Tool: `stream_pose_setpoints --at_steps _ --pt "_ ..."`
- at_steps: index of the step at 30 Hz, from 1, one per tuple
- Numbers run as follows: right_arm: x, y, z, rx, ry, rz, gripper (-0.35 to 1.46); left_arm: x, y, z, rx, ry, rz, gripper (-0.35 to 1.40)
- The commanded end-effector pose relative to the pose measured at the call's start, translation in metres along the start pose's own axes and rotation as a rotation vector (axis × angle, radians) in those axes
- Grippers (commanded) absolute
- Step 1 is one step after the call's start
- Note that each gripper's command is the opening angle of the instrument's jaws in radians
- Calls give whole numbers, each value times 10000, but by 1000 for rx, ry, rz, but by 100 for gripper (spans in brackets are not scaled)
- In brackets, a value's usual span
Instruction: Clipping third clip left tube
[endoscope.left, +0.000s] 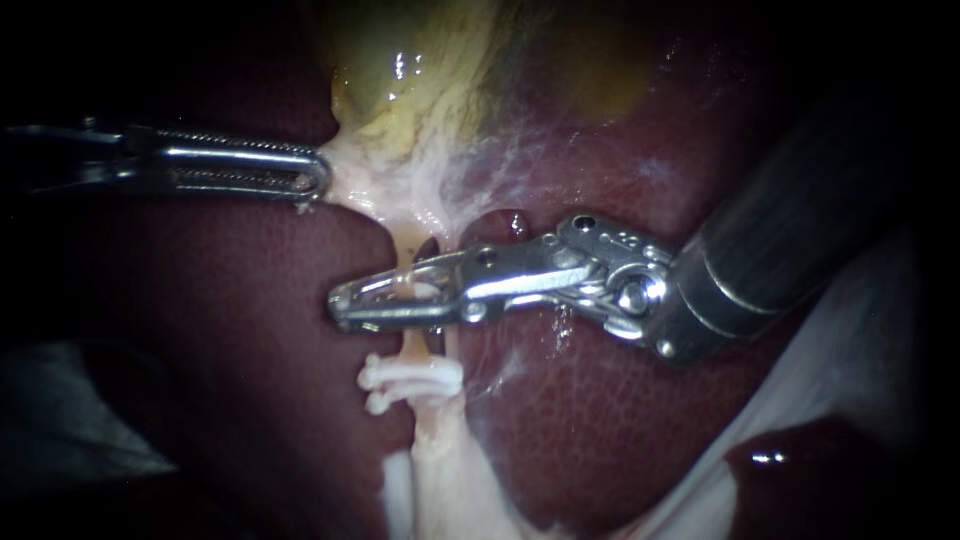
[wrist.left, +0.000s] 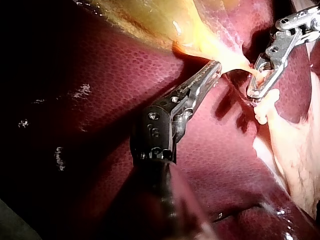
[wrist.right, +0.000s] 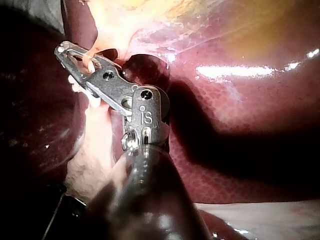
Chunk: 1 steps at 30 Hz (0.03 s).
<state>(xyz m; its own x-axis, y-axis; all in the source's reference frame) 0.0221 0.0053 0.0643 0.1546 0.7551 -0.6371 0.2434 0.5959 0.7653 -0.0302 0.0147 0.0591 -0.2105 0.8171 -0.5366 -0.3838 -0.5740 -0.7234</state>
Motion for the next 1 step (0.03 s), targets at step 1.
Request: stream_pose_setpoints --at_steps 1 --pt "0 0 0 1 0 0 -35 0 0 0 0 0 0 -35"
